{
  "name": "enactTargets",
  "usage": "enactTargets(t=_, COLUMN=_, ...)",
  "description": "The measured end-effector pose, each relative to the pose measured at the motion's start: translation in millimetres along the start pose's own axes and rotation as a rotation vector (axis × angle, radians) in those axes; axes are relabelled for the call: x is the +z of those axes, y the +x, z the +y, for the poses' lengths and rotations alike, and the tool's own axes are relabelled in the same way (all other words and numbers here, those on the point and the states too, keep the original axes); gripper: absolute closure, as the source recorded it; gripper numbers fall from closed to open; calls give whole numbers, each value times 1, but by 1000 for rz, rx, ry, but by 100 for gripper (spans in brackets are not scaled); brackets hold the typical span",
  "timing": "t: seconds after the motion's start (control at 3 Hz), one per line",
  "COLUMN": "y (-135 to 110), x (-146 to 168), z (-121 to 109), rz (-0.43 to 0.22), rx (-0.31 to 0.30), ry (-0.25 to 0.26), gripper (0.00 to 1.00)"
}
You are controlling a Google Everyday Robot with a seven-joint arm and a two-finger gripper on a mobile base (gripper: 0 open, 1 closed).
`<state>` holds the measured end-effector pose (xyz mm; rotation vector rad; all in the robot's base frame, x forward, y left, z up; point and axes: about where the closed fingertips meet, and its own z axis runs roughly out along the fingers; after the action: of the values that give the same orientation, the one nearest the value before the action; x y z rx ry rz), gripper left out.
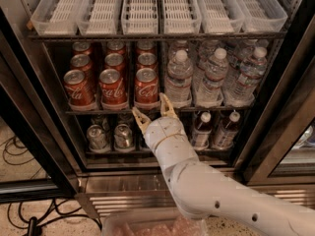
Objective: Pick coke can from middle shelf of fridge
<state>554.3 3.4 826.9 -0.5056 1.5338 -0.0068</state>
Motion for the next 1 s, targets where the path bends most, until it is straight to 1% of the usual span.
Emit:
enactTargets(t=0.33, y=-1, x=34, z=-11, rz=-12, rx=-8, ry=33, gripper=44)
enactTargets(t=1.0, y=-2, x=46, z=-10, rz=-16, rx=15, ry=34, gripper=44)
